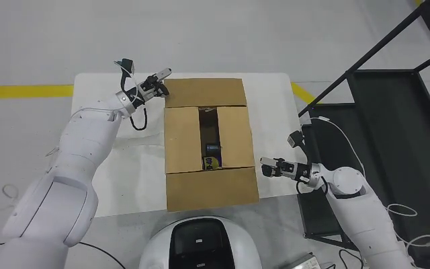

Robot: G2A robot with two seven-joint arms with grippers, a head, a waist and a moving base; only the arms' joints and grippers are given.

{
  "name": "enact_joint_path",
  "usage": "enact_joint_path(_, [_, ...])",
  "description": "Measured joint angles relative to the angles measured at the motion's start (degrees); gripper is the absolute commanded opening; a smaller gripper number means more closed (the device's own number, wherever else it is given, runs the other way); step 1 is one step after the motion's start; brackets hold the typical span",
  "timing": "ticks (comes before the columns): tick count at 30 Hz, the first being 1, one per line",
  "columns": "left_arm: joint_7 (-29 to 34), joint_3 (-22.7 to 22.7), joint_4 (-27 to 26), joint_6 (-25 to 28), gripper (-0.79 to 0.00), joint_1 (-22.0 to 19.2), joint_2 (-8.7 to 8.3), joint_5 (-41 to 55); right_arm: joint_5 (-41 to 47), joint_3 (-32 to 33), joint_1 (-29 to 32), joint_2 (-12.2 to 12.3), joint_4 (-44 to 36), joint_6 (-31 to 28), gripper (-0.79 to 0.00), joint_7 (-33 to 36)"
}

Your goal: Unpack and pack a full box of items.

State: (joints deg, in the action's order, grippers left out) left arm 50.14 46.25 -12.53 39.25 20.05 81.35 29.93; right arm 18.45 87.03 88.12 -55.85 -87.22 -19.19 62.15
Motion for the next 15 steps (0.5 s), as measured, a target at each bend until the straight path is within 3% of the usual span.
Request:
enact_joint_path(8, [-0.28,-0.05,-0.27,-0.24,0.0,0.14,-0.02,-0.23,0.0,0.0,0.0,0.0,0.0,0.0,0.0,0.0])
enact_joint_path(15, [-10.1,-1.61,-5.39,-4.66,0.0,2.21,-0.28,-7.98,-0.36,-0.18,0.2,-0.05,-0.24,0.27,0.0,-0.98])
